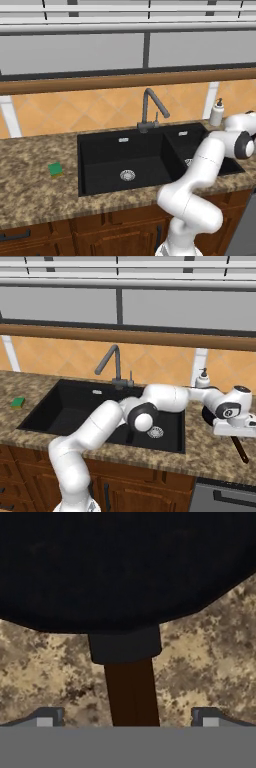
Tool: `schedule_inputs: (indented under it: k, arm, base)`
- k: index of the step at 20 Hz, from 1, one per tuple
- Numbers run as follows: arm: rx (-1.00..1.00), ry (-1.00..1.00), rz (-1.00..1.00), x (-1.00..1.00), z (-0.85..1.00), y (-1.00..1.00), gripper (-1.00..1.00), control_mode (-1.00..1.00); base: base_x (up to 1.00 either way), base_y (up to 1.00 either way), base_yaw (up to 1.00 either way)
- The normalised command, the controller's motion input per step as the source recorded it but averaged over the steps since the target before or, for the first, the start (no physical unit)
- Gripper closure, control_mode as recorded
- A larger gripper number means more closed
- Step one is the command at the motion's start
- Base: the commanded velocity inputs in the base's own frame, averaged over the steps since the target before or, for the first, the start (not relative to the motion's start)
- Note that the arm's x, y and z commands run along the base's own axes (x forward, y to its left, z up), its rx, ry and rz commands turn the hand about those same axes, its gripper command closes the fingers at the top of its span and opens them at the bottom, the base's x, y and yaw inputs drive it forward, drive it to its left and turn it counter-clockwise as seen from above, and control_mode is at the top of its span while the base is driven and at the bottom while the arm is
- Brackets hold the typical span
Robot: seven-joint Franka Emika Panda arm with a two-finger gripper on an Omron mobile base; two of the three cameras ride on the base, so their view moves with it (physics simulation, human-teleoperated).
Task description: Pick the pan and sponge and place them into the sink. Then turn on the water.
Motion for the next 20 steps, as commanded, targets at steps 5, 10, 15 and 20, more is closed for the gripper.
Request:
schedule_inputs:
  k: [5,10,15,20]
  arm:
    - [0.06,0.03,0.04,0.13,-0.17,-0.2,-1.0,-1.0]
    - [0.04,0.0,0.03,-0.08,-0.32,0.04,1.0,-1.0]
    - [0.04,0.0,0.02,-0.69,-0.49,0.32,1.0,-1.0]
    - [0.0,-0.03,0.01,-0.87,-0.15,0.68,1.0,-1.0]
  base:
    - [0.0,0.0,0.0]
    - [0.0,0.0,0.0]
    - [0.0,0.0,0.0]
    - [0.0,0.0,0.0]
